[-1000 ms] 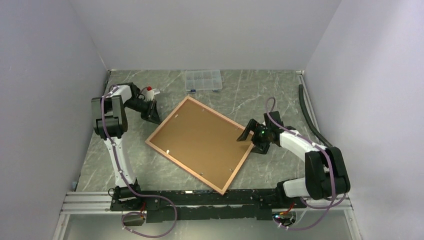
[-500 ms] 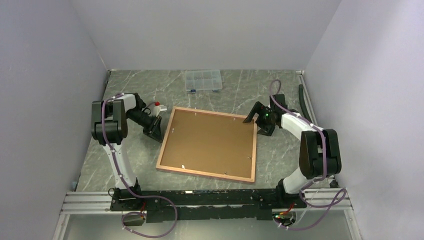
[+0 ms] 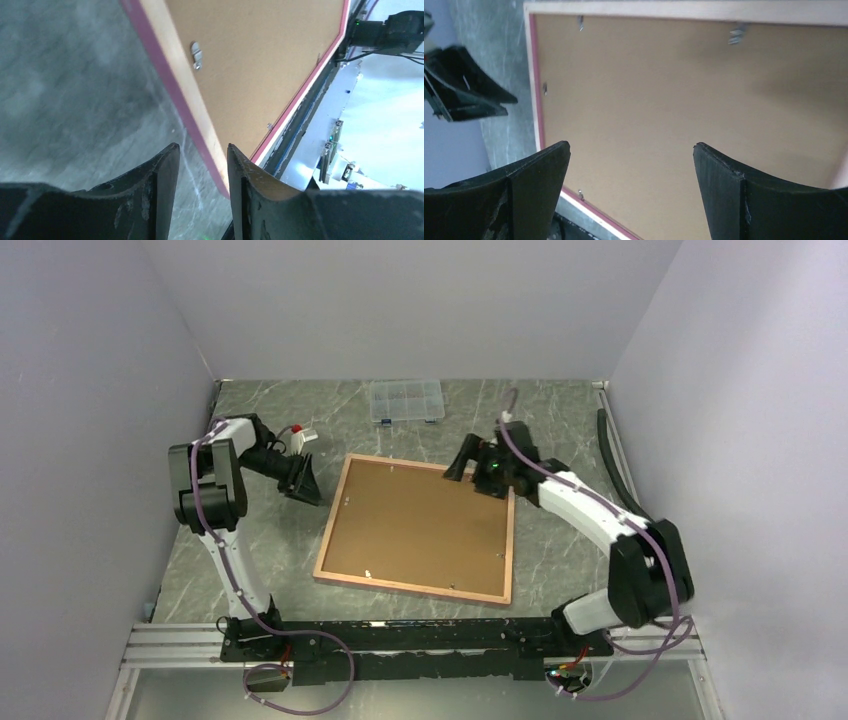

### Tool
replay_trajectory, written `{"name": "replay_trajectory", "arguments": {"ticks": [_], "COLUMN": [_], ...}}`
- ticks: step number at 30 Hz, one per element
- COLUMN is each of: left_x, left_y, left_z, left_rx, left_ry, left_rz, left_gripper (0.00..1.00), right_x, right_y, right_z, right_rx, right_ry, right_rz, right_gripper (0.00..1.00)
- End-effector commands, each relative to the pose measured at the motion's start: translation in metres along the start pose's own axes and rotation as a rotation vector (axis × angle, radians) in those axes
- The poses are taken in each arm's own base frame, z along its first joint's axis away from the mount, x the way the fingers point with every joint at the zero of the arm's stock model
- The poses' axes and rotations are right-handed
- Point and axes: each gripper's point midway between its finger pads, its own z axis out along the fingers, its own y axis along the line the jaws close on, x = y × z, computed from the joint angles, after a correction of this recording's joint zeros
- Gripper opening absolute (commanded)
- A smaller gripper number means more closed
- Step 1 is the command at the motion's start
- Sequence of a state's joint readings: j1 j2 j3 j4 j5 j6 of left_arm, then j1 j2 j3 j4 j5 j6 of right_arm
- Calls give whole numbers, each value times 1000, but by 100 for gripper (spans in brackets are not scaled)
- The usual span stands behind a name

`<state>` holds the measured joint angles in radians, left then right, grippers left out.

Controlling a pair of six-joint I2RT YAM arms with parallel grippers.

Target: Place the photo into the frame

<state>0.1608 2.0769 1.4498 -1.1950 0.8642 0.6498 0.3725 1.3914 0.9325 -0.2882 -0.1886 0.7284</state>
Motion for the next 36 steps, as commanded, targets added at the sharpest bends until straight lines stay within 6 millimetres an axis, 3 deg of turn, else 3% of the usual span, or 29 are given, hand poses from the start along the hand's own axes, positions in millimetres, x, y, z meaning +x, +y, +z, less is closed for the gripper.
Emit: {"name": "replay_trajectory", "arguments": {"ticks": [1, 9, 13, 17, 22, 26, 30, 36], "left_x": [-9, 1, 5, -1, -18, -26, -23, -11], "left_y": [-20, -3, 5, -2, -17, -12, -2, 10], "left_z": [21, 42, 45, 39, 14, 1, 10, 31], "left_rx": [104, 68, 37, 53, 54, 2, 2, 45], "left_ry": [-21, 5, 10, -14, -71, -102, -109, -79], "left_rz": [-22, -69, -82, -74, -16, 21, -1, -53], "left_gripper": [46, 30, 22, 19, 26, 39, 50, 45], "right_x": [14, 68, 86, 105, 116, 119, 121, 124], "right_y": [64, 157, 190, 199, 197, 197, 198, 198], "right_z": [27, 83, 111, 135, 148, 151, 156, 166], "right_rx": [-140, -312, -363, -360, -362, -373, -385, -389], "right_ry": [38, 185, 234, 285, 313, 322, 329, 340], "right_rz": [-23, -81, -101, -109, -90, -88, -86, -77], "right_gripper": [97, 90, 88, 87, 86, 86, 86, 86]}}
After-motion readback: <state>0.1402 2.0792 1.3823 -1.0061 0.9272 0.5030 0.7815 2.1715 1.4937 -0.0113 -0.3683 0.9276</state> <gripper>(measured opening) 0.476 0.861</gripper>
